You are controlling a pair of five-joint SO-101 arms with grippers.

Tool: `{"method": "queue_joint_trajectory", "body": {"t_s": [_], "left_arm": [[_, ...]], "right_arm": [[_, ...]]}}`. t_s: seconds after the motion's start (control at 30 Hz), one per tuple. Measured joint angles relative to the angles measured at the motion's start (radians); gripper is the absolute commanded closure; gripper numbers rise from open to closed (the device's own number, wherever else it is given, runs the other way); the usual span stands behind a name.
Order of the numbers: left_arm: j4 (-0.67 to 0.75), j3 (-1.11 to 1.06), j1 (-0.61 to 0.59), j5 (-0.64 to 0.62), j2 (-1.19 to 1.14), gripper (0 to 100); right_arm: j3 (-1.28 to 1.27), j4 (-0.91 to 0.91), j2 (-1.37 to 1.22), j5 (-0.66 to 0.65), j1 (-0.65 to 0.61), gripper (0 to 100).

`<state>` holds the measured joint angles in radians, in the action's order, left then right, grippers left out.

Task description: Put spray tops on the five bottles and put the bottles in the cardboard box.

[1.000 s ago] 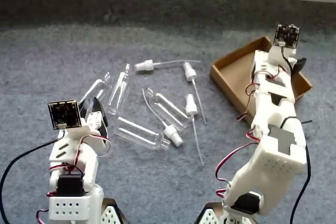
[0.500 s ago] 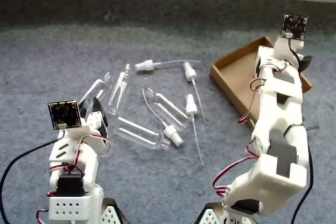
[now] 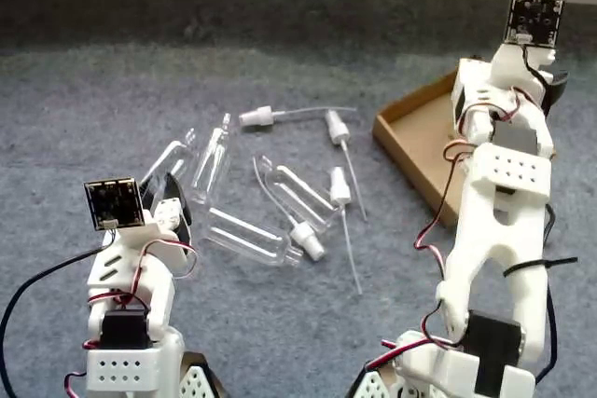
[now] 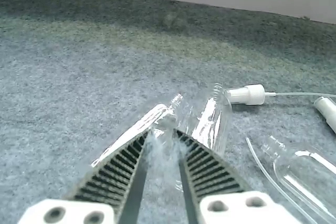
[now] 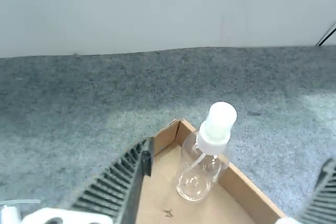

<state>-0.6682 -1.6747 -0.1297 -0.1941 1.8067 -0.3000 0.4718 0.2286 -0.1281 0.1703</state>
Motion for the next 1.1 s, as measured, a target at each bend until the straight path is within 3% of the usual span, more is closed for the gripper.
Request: {"method": "queue_joint_trajectory", "body": {"t_s": [0.23,0.77,1.1], "left_arm": [[0.000,0.000,0.000,0.000,0.000,98],[0.000,-0.002,-0.005,0.000,0.000,98],[0.000,-0.002,-0.063,0.000,0.000,98]], "right_arm": [[0.000,0.138,0.192,0.000,-0.031,57.8],[-0.008,0.657,0.480,0.000,-0.190,58.0],[-0.218,0.697,0.493,0.000,-0.367,58.0]]}}
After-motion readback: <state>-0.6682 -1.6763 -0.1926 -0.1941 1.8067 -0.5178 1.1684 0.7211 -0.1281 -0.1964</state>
